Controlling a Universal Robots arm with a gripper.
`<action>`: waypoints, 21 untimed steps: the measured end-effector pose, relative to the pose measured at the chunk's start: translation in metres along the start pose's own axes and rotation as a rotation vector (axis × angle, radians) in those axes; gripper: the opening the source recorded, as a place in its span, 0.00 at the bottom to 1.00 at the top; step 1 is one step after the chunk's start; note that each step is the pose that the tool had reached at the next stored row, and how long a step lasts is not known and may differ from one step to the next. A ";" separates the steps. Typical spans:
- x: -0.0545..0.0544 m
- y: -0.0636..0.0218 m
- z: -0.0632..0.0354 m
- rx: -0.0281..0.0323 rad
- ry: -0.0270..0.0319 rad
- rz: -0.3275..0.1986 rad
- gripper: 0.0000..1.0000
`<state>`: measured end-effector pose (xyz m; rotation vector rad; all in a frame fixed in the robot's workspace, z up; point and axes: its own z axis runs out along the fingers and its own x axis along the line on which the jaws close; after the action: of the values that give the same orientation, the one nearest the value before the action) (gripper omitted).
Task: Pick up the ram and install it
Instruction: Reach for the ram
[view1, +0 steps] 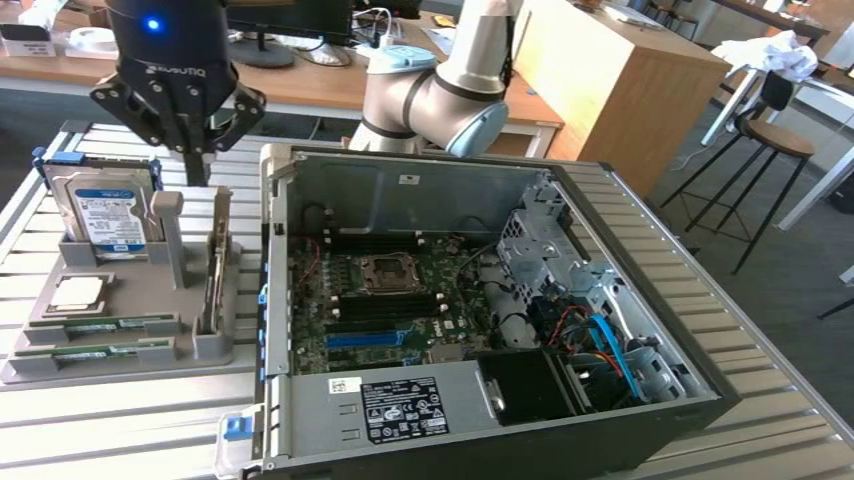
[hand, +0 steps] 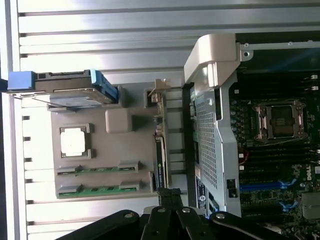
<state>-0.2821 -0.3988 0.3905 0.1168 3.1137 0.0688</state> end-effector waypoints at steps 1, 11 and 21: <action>0.002 -0.0001 0.0000 0.0000 0.0000 0.000 0.10; 0.018 -0.0014 0.0002 0.0000 0.0000 0.000 0.10; 0.040 -0.0031 0.0007 0.0000 0.0000 0.000 0.10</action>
<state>-0.3223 -0.3989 0.3888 0.1166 3.1137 0.0689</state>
